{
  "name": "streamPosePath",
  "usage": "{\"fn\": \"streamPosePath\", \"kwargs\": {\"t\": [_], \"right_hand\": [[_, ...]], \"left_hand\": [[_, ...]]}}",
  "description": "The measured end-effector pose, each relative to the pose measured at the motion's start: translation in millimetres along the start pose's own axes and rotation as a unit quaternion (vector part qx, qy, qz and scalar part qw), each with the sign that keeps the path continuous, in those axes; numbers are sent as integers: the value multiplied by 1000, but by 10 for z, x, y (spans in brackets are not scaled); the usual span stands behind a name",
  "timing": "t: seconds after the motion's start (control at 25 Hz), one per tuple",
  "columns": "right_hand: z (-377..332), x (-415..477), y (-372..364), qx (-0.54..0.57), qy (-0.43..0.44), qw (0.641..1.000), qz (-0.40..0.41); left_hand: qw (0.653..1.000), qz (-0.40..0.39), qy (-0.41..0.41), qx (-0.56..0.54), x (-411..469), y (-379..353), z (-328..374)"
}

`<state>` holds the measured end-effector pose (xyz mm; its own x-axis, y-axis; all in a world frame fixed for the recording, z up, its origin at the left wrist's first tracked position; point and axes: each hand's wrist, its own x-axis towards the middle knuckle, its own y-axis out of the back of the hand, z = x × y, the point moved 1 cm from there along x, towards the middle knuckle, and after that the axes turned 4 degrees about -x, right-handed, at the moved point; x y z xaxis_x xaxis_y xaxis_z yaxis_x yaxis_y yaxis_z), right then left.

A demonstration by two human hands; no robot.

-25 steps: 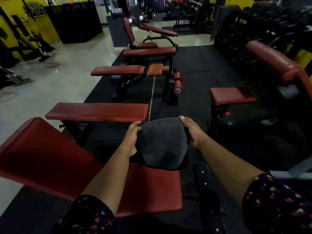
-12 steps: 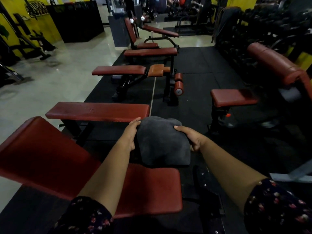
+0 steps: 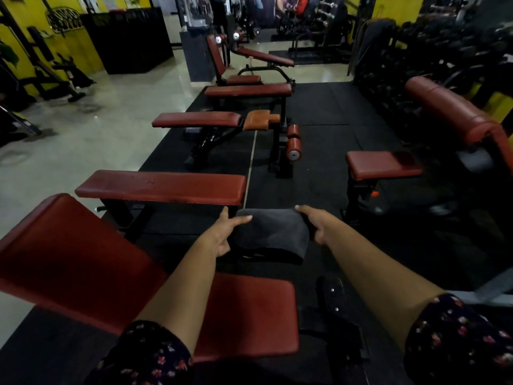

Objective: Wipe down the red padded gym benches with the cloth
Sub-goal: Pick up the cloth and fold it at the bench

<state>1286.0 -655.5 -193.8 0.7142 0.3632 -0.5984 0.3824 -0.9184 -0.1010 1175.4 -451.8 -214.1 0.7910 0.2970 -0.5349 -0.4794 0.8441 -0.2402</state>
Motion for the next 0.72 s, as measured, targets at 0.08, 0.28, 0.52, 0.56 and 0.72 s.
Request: {"fn": "streamPosePath", "kwargs": {"t": [0.08, 0.28, 0.52, 0.56, 0.72], "right_hand": [[23, 3, -10, -19, -3, 1000, -16], [70, 62, -60, -139, 78, 983, -87], [94, 103, -62, -325, 126, 937, -31], [104, 103, -61, -341, 135, 930, -16], [148, 120, -55, -388, 161, 907, -6]], "left_hand": [[998, 32, -43, 36, 44, 43, -53], [991, 49, -109, 59, 111, 169, -174], [964, 30, -139, 225, 25, 263, -178], [956, 37, -143, 253, 15, 259, -187], [919, 95, -159, 347, 23, 290, -224]]}}
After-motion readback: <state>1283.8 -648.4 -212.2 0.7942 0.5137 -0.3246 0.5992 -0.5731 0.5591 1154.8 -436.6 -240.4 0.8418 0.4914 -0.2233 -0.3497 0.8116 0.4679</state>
